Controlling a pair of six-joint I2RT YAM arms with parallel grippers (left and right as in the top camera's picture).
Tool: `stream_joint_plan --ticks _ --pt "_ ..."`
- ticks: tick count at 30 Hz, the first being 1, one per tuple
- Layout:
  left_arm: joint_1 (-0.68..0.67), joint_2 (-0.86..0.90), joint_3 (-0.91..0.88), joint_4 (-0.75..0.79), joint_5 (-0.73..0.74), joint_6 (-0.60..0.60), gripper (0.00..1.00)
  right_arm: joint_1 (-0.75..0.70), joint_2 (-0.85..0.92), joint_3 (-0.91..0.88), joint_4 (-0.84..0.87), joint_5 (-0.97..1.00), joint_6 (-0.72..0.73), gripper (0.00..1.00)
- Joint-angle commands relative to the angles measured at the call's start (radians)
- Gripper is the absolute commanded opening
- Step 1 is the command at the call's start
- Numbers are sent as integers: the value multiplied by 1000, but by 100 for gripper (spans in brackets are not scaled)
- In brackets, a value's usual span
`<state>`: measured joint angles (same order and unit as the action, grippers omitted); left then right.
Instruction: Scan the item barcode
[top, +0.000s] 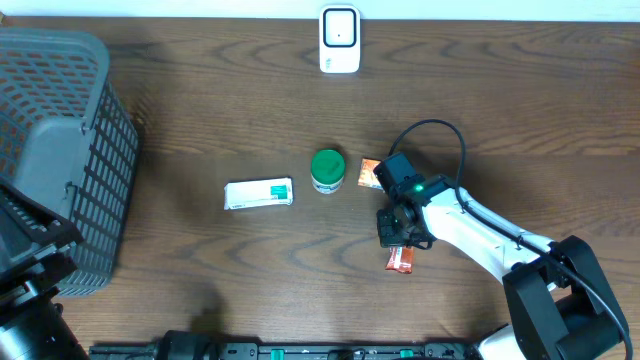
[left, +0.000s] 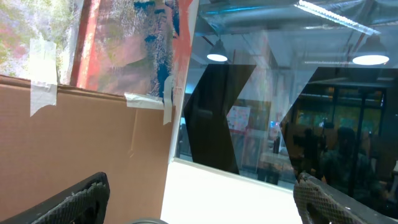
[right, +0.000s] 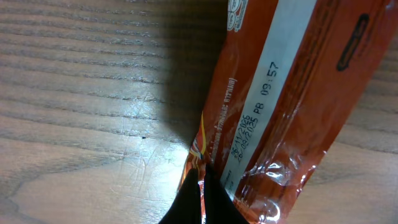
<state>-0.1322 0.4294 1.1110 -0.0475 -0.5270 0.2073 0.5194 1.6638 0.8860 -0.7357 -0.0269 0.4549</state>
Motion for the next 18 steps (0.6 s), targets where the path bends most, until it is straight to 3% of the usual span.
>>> stream_joint_plan --ticks 1,5,8,9,10,18 --pt "5 -3 12 3 -9 10 95 -9 -1 34 -19 0 -8 1" --pt "5 -3 12 3 -9 10 95 -12 -44 161 -116 -10 -15 2" --pt "5 -3 12 3 -9 10 95 -36 -77 247 -182 -97 -66 53" --pt "5 -3 12 3 -9 9 95 -54 -87 259 -181 -176 -113 89" --pt "5 -3 12 2 -9 10 95 -79 -96 262 -180 -251 -154 99" --pt "5 -3 12 -1 -9 10 95 -338 -100 126 -201 -348 -213 99"
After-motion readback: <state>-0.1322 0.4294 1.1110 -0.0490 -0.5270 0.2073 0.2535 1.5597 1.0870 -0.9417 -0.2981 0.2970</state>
